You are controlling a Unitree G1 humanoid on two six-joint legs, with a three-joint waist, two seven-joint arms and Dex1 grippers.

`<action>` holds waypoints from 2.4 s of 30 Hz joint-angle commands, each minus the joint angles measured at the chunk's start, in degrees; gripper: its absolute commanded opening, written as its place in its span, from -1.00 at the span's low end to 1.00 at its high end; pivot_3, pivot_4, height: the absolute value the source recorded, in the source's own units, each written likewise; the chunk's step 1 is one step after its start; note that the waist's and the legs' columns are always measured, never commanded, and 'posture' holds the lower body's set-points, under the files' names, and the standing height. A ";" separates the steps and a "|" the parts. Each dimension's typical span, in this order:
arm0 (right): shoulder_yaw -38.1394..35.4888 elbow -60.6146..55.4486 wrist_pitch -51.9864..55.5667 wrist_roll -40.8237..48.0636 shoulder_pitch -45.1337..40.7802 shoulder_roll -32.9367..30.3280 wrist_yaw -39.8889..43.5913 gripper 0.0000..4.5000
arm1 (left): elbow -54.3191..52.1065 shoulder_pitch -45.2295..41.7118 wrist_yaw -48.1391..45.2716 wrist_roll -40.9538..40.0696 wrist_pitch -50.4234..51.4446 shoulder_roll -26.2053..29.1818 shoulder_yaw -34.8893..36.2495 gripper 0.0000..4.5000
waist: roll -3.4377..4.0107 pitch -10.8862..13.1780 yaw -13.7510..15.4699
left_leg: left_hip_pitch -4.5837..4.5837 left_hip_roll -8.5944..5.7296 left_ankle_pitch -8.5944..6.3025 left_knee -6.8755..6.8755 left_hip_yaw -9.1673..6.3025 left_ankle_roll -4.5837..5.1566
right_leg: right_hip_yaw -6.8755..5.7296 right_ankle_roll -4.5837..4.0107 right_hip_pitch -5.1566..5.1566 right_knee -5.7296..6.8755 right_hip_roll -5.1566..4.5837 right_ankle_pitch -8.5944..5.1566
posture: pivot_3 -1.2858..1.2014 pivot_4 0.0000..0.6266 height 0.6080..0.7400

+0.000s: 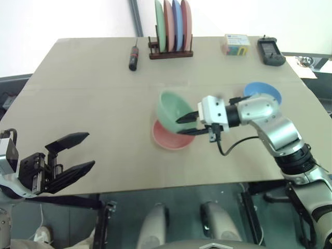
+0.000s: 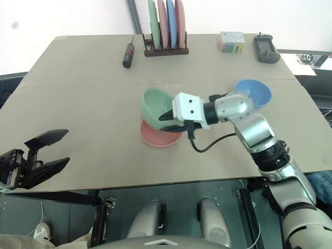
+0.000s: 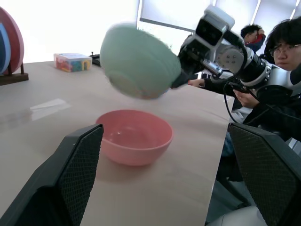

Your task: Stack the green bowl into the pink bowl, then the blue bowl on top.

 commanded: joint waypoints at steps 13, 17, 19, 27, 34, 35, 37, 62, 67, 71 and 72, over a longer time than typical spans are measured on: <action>-19.01 19.45 1.95 -9.09 1.48 -11.45 -24.56 0.47 | -5.75 -6.13 5.08 -5.48 6.45 1.62 -4.44 1.00 | -0.09 -0.05 0.54 | -0.03 -0.08 0.00 -0.04 0.08 0.00 | 0.03 0.00 0.01 -0.12 -0.08 0.00 | 0.03 -0.52 1.00; -18.52 34.59 -0.85 -10.90 0.06 -8.68 -28.21 0.47 | -6.59 -7.92 6.01 -6.99 8.75 2.00 -6.01 1.00 | -0.11 -0.05 0.01 | 0.03 -0.04 0.00 -0.10 0.18 0.00 | 0.16 0.00 0.00 -0.10 0.00 0.01 | 0.03 -0.52 1.00; -17.96 38.94 -2.03 -11.24 -0.98 -7.11 -27.75 0.47 | -6.35 -8.20 5.58 -6.87 9.03 2.41 -6.04 1.00 | -0.07 -0.03 -0.61 | 0.02 -0.04 0.00 -0.12 0.18 0.00 | 0.19 0.00 -0.01 -0.10 0.04 0.01 | 0.03 -0.52 1.00; -19.39 45.91 -2.74 -10.77 -3.29 -4.09 -29.00 0.47 | -7.74 -7.68 5.43 -7.69 10.36 3.03 -5.59 1.00 | 0.08 0.07 -0.89 | 0.00 -0.04 0.00 -0.14 0.15 0.01 | 0.23 0.16 -0.05 -0.06 0.07 0.10 | 0.03 -0.52 1.00; -19.26 47.51 -4.36 -10.92 -4.02 -4.21 -28.79 -0.59 | -8.26 -7.46 5.84 -8.04 10.35 2.85 -5.22 1.00 | 0.09 0.07 -1.03 | -0.02 -0.05 0.00 -0.13 0.14 0.01 | 0.23 0.03 -0.03 -0.08 0.07 0.03 | 0.03 -0.52 1.00; -19.14 47.18 -4.65 -11.06 -4.01 -4.32 -28.73 -0.71 | -8.37 -7.42 5.94 -8.07 10.38 2.82 -5.25 1.00 | 0.09 0.07 -1.09 | -0.01 -0.05 0.00 -0.13 0.14 0.01 | 0.23 0.05 -0.03 -0.08 0.07 0.04 | 0.03 -0.52 1.00; -18.94 46.14 -5.26 -11.41 -3.86 -4.63 -28.55 -0.98 | -8.39 -7.46 6.12 -8.06 10.31 2.80 -5.36 1.00 | 0.08 0.06 -1.19 | 0.02 -0.04 0.00 -0.13 0.16 0.01 | 0.23 0.06 -0.02 -0.07 0.07 0.04 | 0.03 -0.52 1.00; 1.53 -4.05 10.24 6.60 3.84 4.76 -9.24 -0.35 | -5.28 3.60 0.81 -6.23 10.47 5.01 2.83 1.00 | 0.00 0.02 -0.45 | -0.04 0.05 -0.01 -0.16 0.10 0.00 | 0.12 0.00 -0.13 -0.04 0.06 -0.01 | 0.03 -0.52 1.00; -6.03 -7.10 12.43 10.91 4.08 4.16 -10.89 0.31 | -6.08 7.42 0.75 -3.33 8.87 4.33 4.25 1.00 | 0.01 0.03 -0.38 | -0.05 0.04 -0.01 -0.17 0.11 0.00 | 0.12 0.00 -0.15 -0.05 0.05 -0.01 | 0.03 -0.52 1.00; -13.05 -10.54 15.08 14.71 7.23 0.19 -11.81 0.31 | -6.12 9.72 -0.35 -0.52 5.73 3.58 4.69 1.00 | 0.00 0.02 -0.15 | -0.06 0.04 -0.01 -0.20 0.12 0.00 | 0.12 0.01 -0.14 -0.12 0.03 -0.01 | 0.03 -0.52 1.00; -14.61 -10.95 15.69 15.35 8.08 -0.79 -12.11 0.31 | -6.03 9.77 -0.26 0.14 4.86 3.38 4.83 1.00 | 0.00 0.02 0.04 | -0.06 0.04 -0.01 -0.20 0.13 -0.01 | 0.12 0.00 -0.15 -0.12 0.03 -0.01 | 0.03 -0.52 1.00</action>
